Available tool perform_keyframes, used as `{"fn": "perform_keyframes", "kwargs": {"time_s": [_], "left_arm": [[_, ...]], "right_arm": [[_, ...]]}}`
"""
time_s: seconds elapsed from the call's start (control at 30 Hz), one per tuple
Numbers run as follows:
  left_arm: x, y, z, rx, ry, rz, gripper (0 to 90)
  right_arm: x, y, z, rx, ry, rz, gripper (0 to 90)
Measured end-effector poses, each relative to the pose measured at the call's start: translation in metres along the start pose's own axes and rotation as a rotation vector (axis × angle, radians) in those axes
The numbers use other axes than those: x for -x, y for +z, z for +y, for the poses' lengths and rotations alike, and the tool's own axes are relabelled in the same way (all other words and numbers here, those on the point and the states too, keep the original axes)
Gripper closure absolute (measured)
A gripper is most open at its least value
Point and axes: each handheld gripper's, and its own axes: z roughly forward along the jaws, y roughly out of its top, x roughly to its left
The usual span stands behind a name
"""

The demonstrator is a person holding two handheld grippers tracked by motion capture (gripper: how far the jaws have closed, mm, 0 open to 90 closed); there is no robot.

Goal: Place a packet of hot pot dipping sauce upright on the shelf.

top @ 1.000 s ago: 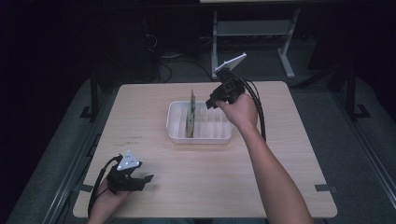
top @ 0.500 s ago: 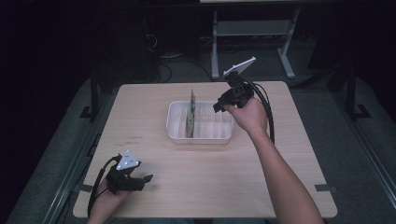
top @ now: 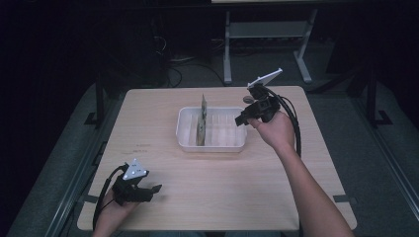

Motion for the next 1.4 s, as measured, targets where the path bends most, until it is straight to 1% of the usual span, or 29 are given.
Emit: {"fn": "perform_keyframes", "kwargs": {"time_s": [0.13,0.17,0.3,0.37,0.6,0.67,1.0,1.4], "left_arm": [[0.000,0.000,0.000,0.000,-0.001,0.001,29.3],[0.000,0.000,0.000,0.000,-0.001,0.001,29.3],[0.000,0.000,0.000,0.000,-0.004,0.001,29.2],[0.000,0.000,0.000,0.000,-0.004,0.002,29.2],[-0.001,0.000,-0.001,0.001,-0.003,0.005,29.2],[-0.001,0.000,-0.001,0.003,-0.004,0.005,29.2],[-0.001,-0.001,-0.001,0.003,-0.003,0.008,29.2],[-0.001,-0.001,0.000,0.002,-0.004,0.011,29.2]], "right_arm": [[0.007,0.000,-0.008,0.003,0.000,0.002,60.7],[0.010,0.000,-0.011,0.000,0.007,0.002,60.8],[0.014,0.000,-0.015,0.003,0.010,0.007,60.6],[0.018,0.001,-0.020,0.005,0.009,0.007,60.3],[0.023,0.002,-0.029,0.001,0.010,0.003,60.2],[0.024,0.003,-0.032,0.003,0.013,0.010,60.1],[0.033,0.004,-0.046,0.003,0.015,0.013,59.7],[0.044,0.007,-0.067,0.009,0.027,0.033,59.8]]}}
